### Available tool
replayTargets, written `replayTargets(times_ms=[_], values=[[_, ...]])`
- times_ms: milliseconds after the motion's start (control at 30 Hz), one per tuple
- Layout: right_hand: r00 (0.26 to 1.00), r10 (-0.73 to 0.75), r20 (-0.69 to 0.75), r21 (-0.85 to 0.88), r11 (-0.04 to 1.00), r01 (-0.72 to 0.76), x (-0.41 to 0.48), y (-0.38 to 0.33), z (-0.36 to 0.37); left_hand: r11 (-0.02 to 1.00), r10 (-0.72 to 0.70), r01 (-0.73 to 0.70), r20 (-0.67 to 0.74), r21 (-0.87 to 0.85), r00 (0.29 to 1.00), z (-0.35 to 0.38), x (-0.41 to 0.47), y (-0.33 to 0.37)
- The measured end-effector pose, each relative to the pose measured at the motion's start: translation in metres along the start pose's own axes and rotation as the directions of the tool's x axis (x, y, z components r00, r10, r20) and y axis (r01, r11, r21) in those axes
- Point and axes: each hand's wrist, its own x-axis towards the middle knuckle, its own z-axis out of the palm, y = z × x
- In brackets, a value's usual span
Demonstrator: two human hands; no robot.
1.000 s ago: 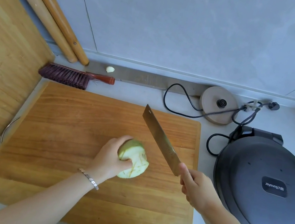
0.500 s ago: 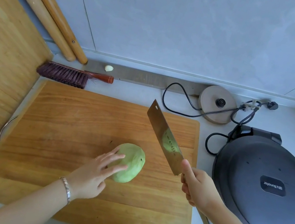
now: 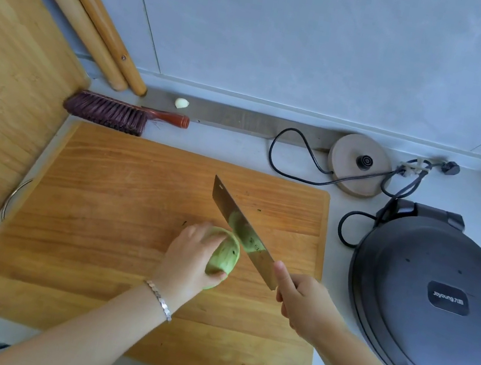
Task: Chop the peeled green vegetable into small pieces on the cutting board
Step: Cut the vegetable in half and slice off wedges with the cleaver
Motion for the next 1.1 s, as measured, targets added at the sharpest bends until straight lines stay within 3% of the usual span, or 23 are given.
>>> replayTargets(times_ms=[133, 333, 500, 867, 1100], values=[[1.000, -0.026, -0.009, -0.051, 0.998, 0.026, 0.002, 0.003, 0.007, 0.986, -0.162, 0.162, 0.006, -0.046, 0.987, 0.010, -0.010, 0.006], [0.999, -0.029, -0.035, -0.042, 0.999, 0.027, 0.002, 0.005, 0.008, 0.999, -0.034, 0.032, 0.072, 0.027, 0.997, 0.001, -0.003, -0.011], [1.000, -0.006, -0.028, 0.009, 1.000, 0.006, 0.000, 0.002, 0.014, 0.998, -0.042, 0.038, 0.083, 0.048, 0.996, 0.000, -0.001, -0.009], [0.997, -0.012, -0.078, -0.110, 0.994, 0.003, -0.006, -0.001, 0.031, 0.997, -0.072, 0.071, 0.054, 0.012, 0.996, 0.002, -0.001, -0.008], [0.999, 0.014, -0.037, -0.125, 0.992, -0.019, -0.004, -0.008, 0.037, 0.997, -0.078, 0.079, 0.068, -0.011, 0.995, 0.002, 0.000, -0.007]])
